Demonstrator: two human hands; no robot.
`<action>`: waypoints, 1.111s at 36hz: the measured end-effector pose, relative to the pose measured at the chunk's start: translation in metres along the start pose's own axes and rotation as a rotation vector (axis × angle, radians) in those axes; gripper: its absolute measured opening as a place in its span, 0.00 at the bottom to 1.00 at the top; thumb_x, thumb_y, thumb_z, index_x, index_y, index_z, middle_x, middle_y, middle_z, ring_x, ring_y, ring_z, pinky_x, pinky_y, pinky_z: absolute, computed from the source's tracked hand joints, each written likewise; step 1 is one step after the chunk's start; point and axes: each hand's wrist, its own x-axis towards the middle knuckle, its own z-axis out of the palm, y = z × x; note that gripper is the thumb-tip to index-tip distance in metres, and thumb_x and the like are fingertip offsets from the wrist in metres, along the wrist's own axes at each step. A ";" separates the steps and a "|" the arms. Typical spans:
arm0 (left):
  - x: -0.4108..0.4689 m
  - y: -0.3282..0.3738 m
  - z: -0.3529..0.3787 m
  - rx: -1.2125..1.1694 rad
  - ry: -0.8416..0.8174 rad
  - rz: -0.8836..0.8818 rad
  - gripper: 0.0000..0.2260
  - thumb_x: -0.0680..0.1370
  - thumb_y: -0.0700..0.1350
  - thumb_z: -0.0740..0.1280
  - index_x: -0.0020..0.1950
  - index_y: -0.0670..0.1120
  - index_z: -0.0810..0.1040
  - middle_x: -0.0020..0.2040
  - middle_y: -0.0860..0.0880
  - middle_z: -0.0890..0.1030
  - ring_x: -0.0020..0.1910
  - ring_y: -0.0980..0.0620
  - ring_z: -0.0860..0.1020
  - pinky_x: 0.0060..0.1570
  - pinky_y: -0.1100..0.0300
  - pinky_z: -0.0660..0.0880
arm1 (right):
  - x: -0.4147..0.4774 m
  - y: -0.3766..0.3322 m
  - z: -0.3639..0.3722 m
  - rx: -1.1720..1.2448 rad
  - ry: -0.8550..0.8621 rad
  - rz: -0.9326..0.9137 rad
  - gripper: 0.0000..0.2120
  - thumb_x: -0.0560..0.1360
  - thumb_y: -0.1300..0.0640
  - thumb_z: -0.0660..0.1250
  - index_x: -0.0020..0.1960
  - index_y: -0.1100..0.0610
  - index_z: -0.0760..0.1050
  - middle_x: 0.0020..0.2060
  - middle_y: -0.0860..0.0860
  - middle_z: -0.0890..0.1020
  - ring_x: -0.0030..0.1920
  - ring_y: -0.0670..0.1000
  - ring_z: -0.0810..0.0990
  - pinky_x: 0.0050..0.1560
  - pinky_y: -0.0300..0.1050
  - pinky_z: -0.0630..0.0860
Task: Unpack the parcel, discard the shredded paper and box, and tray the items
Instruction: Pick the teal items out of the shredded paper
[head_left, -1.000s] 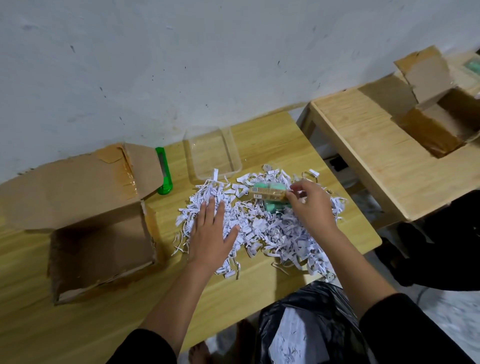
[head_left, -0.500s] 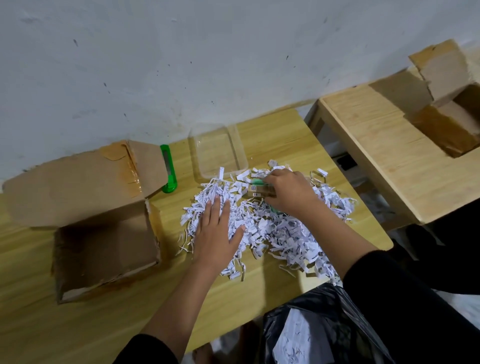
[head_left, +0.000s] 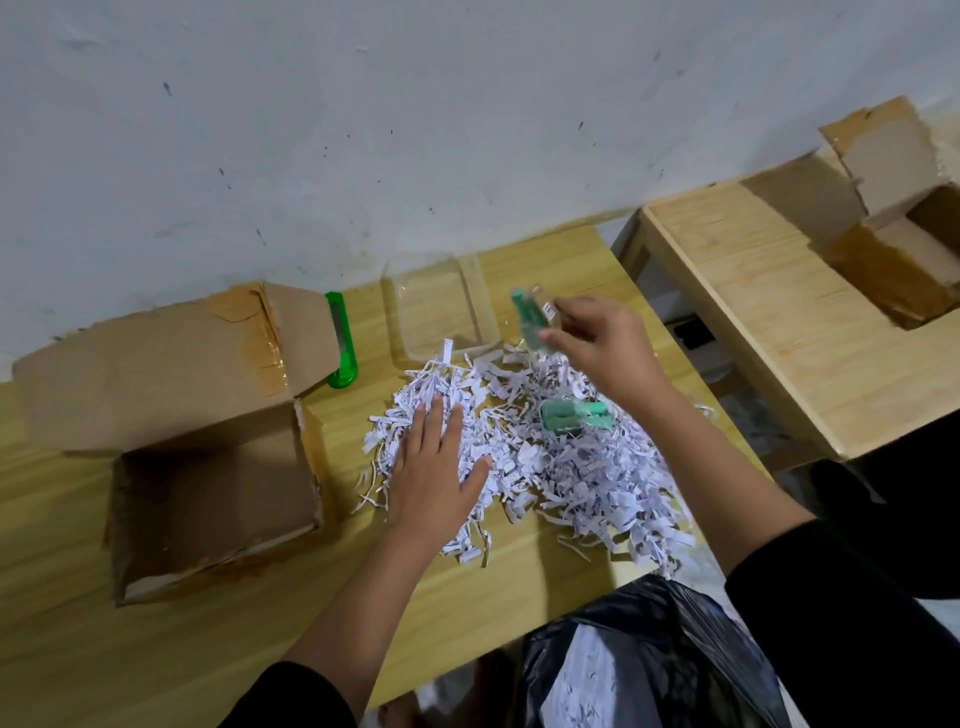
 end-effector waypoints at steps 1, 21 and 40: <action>0.000 0.001 0.000 -0.002 0.001 -0.004 0.31 0.80 0.60 0.51 0.77 0.50 0.42 0.77 0.51 0.38 0.75 0.52 0.36 0.73 0.54 0.42 | 0.004 -0.004 -0.005 0.058 0.012 0.007 0.18 0.73 0.58 0.68 0.63 0.58 0.74 0.49 0.54 0.80 0.39 0.46 0.76 0.45 0.40 0.77; 0.006 0.005 0.013 -0.024 0.158 -0.063 0.33 0.73 0.65 0.47 0.75 0.52 0.57 0.77 0.52 0.52 0.76 0.51 0.50 0.72 0.51 0.50 | 0.091 0.034 0.020 0.216 0.244 0.162 0.17 0.71 0.58 0.72 0.58 0.60 0.78 0.47 0.49 0.82 0.42 0.44 0.80 0.41 0.34 0.78; 0.011 0.016 0.001 -0.196 0.411 -0.032 0.26 0.74 0.65 0.55 0.65 0.51 0.71 0.70 0.52 0.68 0.69 0.53 0.60 0.65 0.53 0.57 | 0.043 0.028 0.013 0.834 0.067 0.248 0.04 0.71 0.62 0.70 0.39 0.58 0.76 0.36 0.50 0.81 0.38 0.47 0.82 0.41 0.44 0.81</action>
